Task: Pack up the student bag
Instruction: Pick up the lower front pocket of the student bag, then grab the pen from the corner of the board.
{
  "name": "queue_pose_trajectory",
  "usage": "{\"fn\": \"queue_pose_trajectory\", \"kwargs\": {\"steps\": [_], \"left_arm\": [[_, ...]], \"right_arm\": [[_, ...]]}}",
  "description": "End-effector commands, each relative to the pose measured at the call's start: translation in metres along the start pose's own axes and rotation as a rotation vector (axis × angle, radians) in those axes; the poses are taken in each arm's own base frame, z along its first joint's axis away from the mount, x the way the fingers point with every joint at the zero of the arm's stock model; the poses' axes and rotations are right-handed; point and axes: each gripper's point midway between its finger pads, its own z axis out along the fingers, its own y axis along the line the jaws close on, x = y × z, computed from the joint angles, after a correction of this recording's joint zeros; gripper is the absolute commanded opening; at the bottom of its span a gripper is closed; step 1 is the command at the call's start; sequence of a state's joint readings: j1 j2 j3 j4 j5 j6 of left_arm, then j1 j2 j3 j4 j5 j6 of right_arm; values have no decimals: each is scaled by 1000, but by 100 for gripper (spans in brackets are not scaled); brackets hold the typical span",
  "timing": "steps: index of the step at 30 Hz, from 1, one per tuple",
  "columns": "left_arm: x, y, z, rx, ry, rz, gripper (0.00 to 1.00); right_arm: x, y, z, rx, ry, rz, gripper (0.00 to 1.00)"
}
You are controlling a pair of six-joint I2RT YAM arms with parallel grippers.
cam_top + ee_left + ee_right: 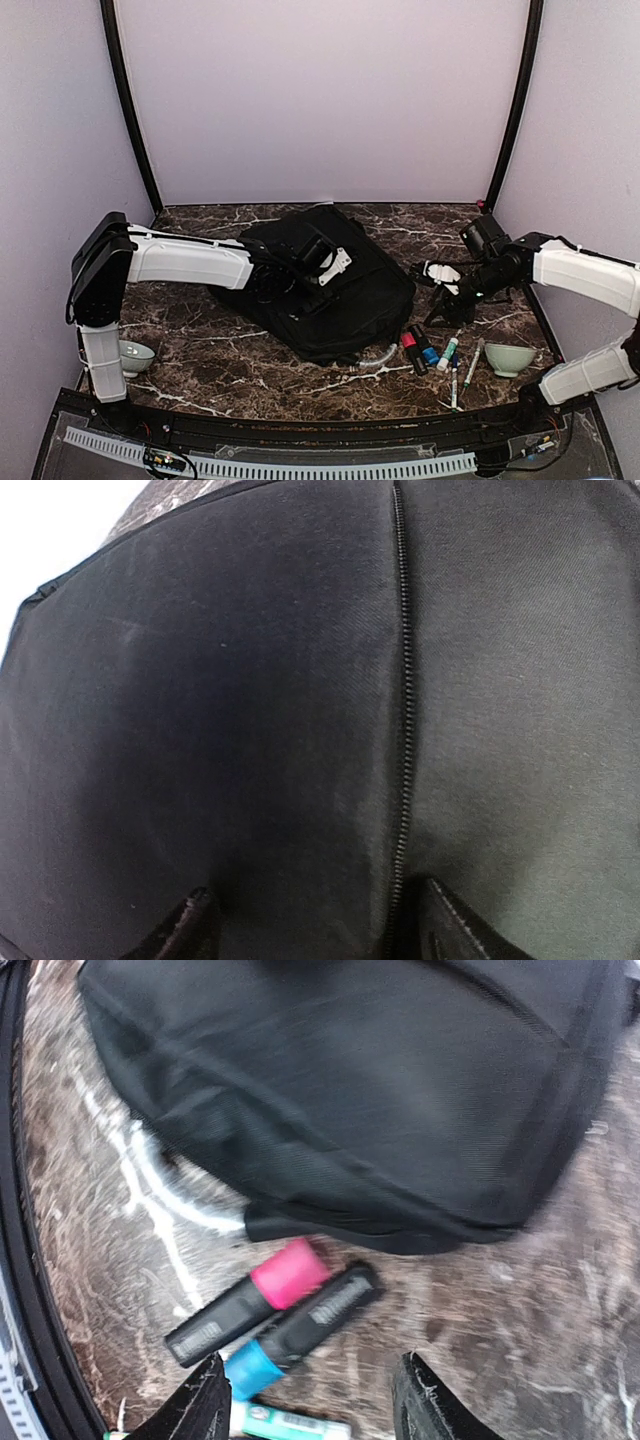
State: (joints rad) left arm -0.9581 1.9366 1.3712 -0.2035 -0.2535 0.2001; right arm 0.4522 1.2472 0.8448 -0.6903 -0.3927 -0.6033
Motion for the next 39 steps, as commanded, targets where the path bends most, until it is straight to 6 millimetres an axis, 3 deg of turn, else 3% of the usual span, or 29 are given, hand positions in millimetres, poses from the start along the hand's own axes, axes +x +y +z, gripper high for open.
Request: {"fn": "queue_pose_trajectory", "kwargs": {"steps": [1, 5, 7, 11, 14, 16, 20, 22, 31, 35, 39], "left_arm": [[3, 34, -2, -160, 48, 43, 62], [-9, 69, -12, -243, 11, -31, 34], [-22, 80, -21, -238, -36, -64, 27], [-29, 79, -21, -205, -93, -50, 0], [-17, 77, -10, -203, -95, -63, 0], [-14, 75, -7, -186, -99, -82, 0], [-18, 66, -14, -125, -120, -80, 0], [-24, 65, -21, -101, -128, -91, 0], [-32, 64, -35, -68, -151, -140, 0], [-34, 61, -35, -46, -154, -152, 0], [-33, 56, -33, -24, -144, -157, 0]], "right_arm": [[-2, 12, 13, -44, 1, -66, 55], [-8, 14, 21, -75, 19, -75, 52], [-7, 21, 27, -81, 45, -100, 51], [3, 29, 38, -64, 82, -210, 50], [14, 19, 47, -5, 111, -290, 52], [15, 25, 52, -42, 122, -319, 54], [30, 44, 65, -106, 227, -414, 55], [36, 44, 69, -81, 268, -446, 55], [25, 49, 63, -85, 259, -292, 62], [41, 53, 61, -90, 305, -251, 63], [51, 56, 72, -121, 345, -219, 63]]}}
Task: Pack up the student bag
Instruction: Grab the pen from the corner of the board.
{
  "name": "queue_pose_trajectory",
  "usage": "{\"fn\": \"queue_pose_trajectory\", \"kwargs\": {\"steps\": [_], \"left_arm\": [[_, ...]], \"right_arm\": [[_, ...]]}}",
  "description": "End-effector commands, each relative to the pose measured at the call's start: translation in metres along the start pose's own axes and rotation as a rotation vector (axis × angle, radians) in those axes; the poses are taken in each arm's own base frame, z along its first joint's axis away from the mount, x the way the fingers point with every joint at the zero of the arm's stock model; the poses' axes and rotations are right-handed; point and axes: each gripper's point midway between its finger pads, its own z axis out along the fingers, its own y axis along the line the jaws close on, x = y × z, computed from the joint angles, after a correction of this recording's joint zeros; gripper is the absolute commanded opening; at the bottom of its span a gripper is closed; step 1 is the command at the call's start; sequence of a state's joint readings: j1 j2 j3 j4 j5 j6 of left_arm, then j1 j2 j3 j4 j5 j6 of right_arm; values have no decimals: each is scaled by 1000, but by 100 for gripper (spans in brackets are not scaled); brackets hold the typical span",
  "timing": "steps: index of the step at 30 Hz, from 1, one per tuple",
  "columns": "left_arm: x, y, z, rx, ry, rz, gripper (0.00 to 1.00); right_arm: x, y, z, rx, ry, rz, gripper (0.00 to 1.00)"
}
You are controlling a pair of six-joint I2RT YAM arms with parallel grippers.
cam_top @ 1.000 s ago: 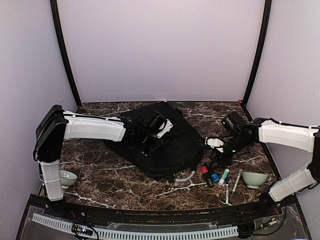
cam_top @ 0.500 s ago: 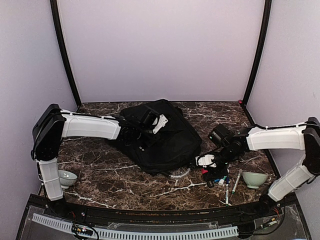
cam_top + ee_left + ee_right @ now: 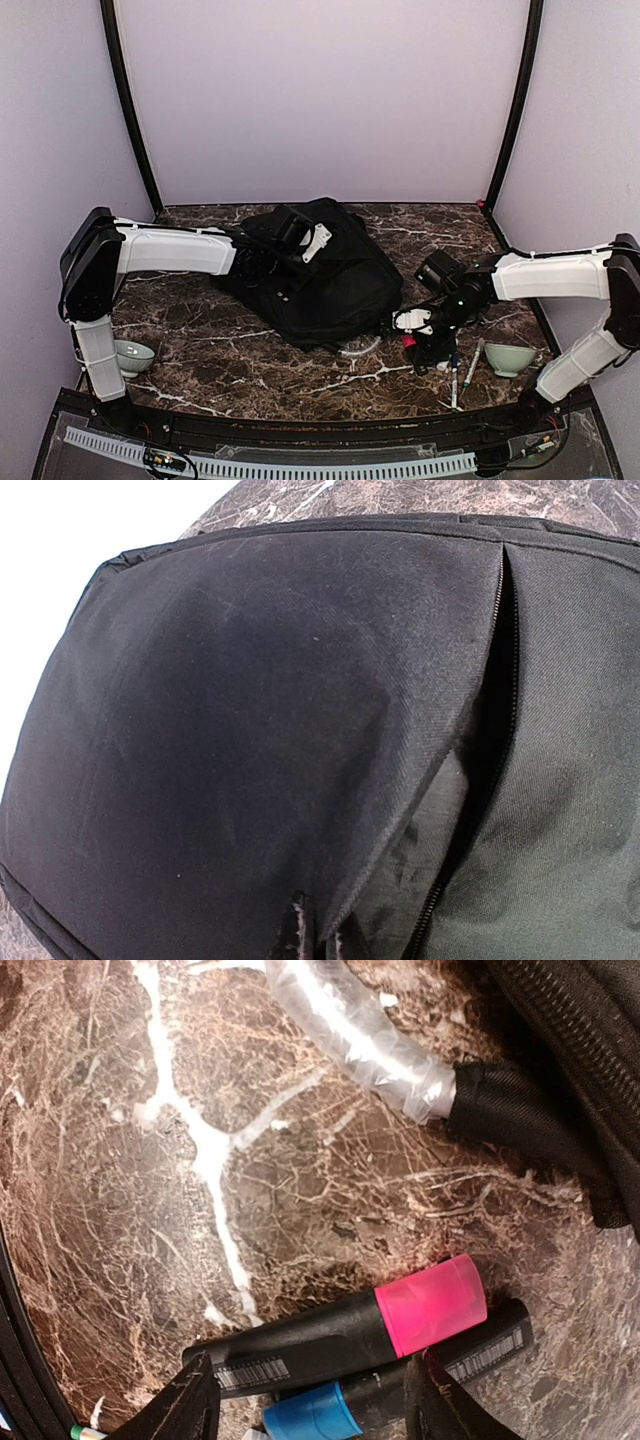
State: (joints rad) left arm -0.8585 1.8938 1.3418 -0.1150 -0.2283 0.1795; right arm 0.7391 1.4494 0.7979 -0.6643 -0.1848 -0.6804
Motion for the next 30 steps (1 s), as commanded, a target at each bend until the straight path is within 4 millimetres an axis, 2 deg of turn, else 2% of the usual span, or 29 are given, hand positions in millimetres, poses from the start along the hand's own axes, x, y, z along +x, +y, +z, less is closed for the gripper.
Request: {"fn": "queue_pose_trajectory", "kwargs": {"steps": [1, 5, 10, 15, 21, 27, 28, 30], "left_arm": [[-28, 3, -27, 38, -67, -48, 0], [-27, 3, -29, 40, -64, -50, 0], [-30, 8, -35, 21, -81, -50, 0], [-28, 8, -35, 15, -79, -48, 0], [-29, 8, -36, 18, -81, -50, 0], [-28, 7, -36, 20, -85, -50, 0], [-28, 7, -36, 22, -88, -50, 0], [-31, 7, -38, 25, -95, -51, 0]], "right_arm": [[7, 7, 13, -50, 51, 52, 63], [-9, -1, 22, -39, 43, 47, 66], [-34, 3, 28, -57, 33, -17, 62], [-39, 2, 31, -3, 63, -51, 43], [-44, 0, 22, 26, 44, -6, 23], [-82, 8, -3, -54, -77, -19, 17], [-91, 11, -10, -77, -107, -28, 17], [-116, 13, -39, -91, -203, -68, 16]]}}
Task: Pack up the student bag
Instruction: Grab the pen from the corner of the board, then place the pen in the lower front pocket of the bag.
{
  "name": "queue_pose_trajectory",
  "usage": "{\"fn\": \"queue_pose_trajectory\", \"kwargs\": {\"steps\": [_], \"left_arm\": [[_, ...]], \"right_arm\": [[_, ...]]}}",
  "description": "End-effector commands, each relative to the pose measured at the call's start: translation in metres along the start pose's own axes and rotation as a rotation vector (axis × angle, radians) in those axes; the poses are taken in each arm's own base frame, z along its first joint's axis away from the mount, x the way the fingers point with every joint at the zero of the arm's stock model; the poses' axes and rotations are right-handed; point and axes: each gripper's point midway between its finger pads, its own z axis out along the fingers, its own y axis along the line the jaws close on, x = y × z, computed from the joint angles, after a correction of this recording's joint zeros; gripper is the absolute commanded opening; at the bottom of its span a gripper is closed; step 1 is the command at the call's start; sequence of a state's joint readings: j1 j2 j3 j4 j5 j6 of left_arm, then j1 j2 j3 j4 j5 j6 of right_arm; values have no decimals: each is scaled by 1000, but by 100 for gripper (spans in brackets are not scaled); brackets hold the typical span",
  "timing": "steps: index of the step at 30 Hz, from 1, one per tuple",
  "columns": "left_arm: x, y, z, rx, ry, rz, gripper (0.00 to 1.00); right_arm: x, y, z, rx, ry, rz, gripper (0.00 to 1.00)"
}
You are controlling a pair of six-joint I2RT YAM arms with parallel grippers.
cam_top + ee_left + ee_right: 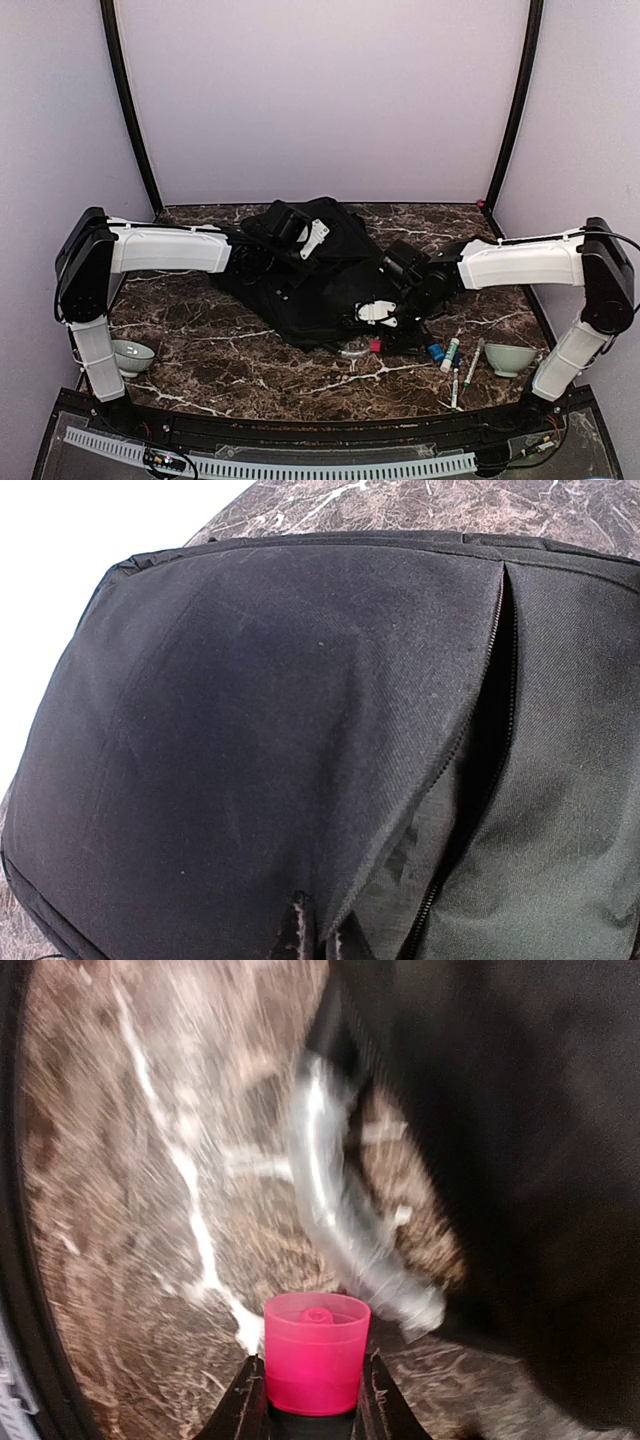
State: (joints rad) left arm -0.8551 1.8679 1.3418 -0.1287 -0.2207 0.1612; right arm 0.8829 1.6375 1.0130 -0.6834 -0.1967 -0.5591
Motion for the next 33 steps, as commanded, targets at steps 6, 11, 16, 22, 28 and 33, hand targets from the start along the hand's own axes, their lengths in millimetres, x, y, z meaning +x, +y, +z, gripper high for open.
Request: {"fn": "queue_pose_trajectory", "kwargs": {"steps": [6, 11, 16, 22, 28, 33], "left_arm": [[-35, -4, -39, 76, -115, -9, 0], [-44, -11, -51, 135, -154, -2, 0], [-56, -14, -69, 188, -221, 1, 0], [-64, -10, -82, 212, -269, -15, 0], [-73, -2, -91, 276, -316, -77, 0], [-80, 11, -100, 363, -369, -161, 0]], "right_arm": [[-107, 1, -96, -26, -351, -157, 14], [-132, -28, -104, 109, -340, -240, 13], [-141, -45, -97, 230, -278, -342, 13], [-142, -47, -88, 282, -218, -417, 13], [-142, -62, -83, 409, -175, -436, 13], [-151, -74, -64, 521, -129, -510, 12]]}}
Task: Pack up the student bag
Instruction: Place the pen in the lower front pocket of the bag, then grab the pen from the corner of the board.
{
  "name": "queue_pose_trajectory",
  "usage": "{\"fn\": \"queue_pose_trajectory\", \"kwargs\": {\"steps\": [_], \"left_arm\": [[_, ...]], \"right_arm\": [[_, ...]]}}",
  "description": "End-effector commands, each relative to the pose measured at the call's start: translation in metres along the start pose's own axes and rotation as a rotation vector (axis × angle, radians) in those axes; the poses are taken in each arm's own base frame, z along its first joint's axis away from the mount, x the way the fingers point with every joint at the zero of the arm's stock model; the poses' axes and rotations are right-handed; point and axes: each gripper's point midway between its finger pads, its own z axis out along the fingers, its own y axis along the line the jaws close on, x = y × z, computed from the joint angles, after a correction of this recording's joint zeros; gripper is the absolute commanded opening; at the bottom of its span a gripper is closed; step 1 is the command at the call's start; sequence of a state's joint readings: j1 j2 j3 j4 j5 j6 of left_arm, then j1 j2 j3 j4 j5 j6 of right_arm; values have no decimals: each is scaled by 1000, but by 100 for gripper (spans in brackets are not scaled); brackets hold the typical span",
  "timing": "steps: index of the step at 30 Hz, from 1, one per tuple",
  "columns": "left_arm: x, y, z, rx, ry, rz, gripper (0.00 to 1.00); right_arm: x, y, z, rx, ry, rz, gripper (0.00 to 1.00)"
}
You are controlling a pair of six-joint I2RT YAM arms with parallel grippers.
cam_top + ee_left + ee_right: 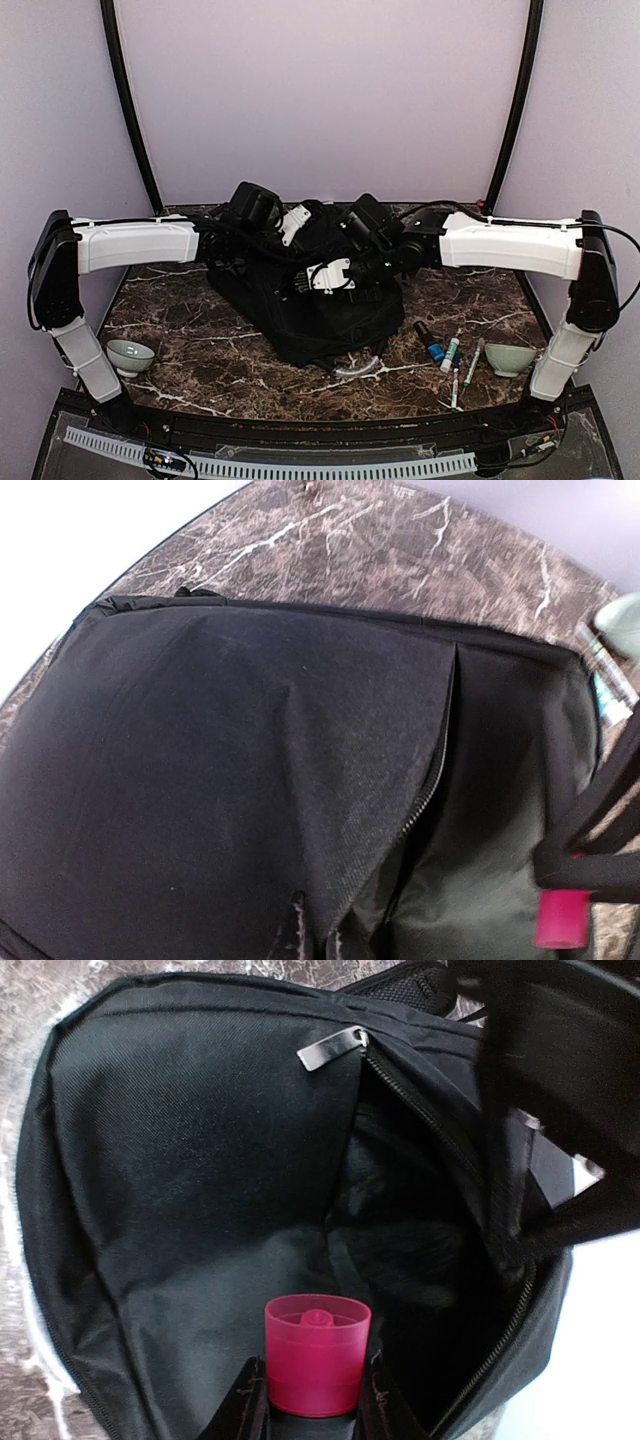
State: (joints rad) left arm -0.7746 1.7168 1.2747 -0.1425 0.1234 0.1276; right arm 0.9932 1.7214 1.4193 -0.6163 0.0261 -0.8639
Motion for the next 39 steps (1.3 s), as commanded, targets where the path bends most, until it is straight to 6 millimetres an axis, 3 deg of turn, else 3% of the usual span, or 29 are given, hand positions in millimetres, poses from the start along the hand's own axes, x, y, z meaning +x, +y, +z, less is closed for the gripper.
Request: {"fn": "queue_pose_trajectory", "kwargs": {"steps": [1, 12, 18, 20, 21, 23, 27, 33, 39], "left_arm": [[-70, 1, -51, 112, -272, -56, 0], [-75, -3, -57, 213, -294, -79, 0], [-76, -2, -58, 222, -296, -83, 0], [-75, -2, -58, 220, -294, -85, 0], [-75, -1, -58, 217, -294, -84, 0], [-74, 1, -57, 205, -290, -85, 0], [-73, 7, -56, 174, -286, -90, 0], [-63, 27, -47, 76, -252, -131, 0], [-50, 44, -36, 3, -215, -169, 0]], "right_arm": [[-4, -16, 24, 140, 53, -102, 12], [-11, -58, 67, 369, 117, -252, 12], [5, -90, 92, 571, 220, -373, 18], [9, -114, 87, 709, 243, -347, 29], [6, -130, 78, 813, 233, -311, 38], [4, -141, 61, 926, 223, -262, 58], [-7, -113, 53, 811, 147, -154, 61], [-13, -39, 57, 396, 50, -2, 60], [-20, 23, 40, 72, -57, 125, 59]]}}
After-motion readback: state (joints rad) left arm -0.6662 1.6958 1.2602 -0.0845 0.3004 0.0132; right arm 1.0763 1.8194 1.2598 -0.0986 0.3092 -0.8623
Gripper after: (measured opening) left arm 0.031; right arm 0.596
